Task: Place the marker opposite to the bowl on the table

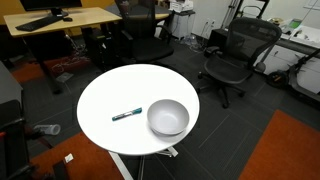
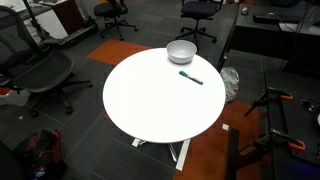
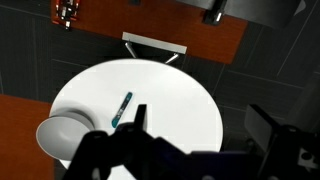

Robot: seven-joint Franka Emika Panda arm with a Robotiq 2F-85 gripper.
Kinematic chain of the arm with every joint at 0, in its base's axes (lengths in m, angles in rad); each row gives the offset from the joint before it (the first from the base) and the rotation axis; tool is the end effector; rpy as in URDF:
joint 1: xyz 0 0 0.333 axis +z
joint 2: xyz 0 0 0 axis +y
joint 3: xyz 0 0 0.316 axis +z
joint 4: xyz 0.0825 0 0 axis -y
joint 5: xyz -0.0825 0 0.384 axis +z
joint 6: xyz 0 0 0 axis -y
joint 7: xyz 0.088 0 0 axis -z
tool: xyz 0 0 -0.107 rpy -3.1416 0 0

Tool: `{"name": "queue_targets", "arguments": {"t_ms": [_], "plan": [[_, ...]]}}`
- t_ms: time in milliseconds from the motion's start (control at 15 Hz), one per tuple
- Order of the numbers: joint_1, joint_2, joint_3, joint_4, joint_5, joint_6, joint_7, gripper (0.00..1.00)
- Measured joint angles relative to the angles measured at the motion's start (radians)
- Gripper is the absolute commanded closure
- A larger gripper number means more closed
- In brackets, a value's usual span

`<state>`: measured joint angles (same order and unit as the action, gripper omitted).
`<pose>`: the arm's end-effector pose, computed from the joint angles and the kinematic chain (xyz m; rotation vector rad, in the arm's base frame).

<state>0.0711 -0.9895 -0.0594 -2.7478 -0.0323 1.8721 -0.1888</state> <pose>0.2738 0.0004 0.4881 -3.1058 -0.3623 -0.1787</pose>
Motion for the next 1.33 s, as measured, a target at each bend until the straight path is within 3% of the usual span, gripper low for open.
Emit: {"name": "queue_targets", "arguments": {"t_ms": [267, 600, 1333], "plan": [[-0.015, 0.03, -0.004, -0.003, 0.0, 0.05, 0.002, 0.0], [-0.052, 0.104, -0.005, -0.031, -0.003, 0.227, 0.018, 0.0], [-0.148, 0.424, -0.001, -0.032, -0.044, 0.557, 0.12, 0.0]]}}
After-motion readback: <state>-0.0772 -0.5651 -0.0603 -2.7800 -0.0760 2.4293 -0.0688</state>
